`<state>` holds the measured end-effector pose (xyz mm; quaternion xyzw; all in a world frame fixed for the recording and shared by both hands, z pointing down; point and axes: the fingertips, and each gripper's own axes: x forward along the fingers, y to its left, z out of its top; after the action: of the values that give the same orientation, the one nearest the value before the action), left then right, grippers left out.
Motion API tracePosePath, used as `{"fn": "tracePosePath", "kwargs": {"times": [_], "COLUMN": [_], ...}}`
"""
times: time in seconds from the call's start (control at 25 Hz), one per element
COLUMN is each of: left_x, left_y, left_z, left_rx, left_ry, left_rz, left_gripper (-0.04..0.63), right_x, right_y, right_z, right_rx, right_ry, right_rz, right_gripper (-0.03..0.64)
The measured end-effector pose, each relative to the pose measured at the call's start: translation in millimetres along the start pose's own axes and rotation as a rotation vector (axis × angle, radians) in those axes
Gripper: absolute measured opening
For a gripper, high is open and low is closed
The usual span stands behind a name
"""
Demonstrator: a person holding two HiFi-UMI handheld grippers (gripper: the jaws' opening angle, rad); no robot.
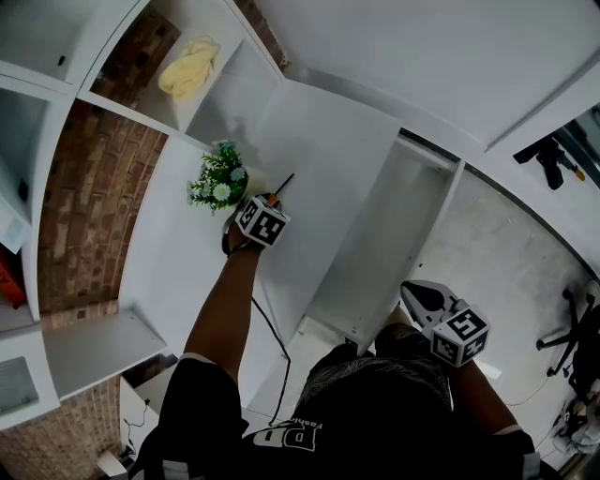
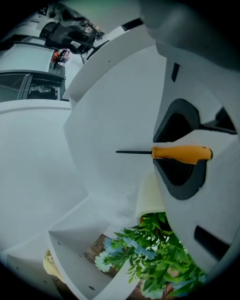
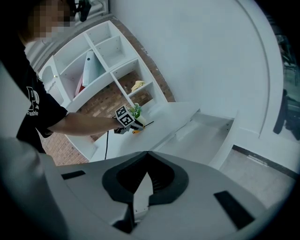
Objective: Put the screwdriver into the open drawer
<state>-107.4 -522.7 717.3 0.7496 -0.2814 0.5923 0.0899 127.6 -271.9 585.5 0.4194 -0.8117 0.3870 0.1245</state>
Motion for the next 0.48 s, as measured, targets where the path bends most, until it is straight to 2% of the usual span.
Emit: {"fn": "tracePosePath", "kwargs": {"times": [0.32, 0.48], "left_x": [4.2, 3.9], "left_y": [2.2, -0.6], "left_z": [-1.0, 0.2], "left_rx": [-0.059, -0.039], "left_ry": [0.040, 0.067], "left_rz": [-0.086, -0.109], "left_gripper": [0.114, 0.084], "right_x": [-5.4, -5.5], "right_y": [-10.7, -13.6], "right_z": [-4.7, -4.9], "right_rx": [0.027, 0.029], "right_ry": [0.003, -0.006], "right_rz": [-0.012, -0.013], "right_gripper": [0.003, 0.003]}}
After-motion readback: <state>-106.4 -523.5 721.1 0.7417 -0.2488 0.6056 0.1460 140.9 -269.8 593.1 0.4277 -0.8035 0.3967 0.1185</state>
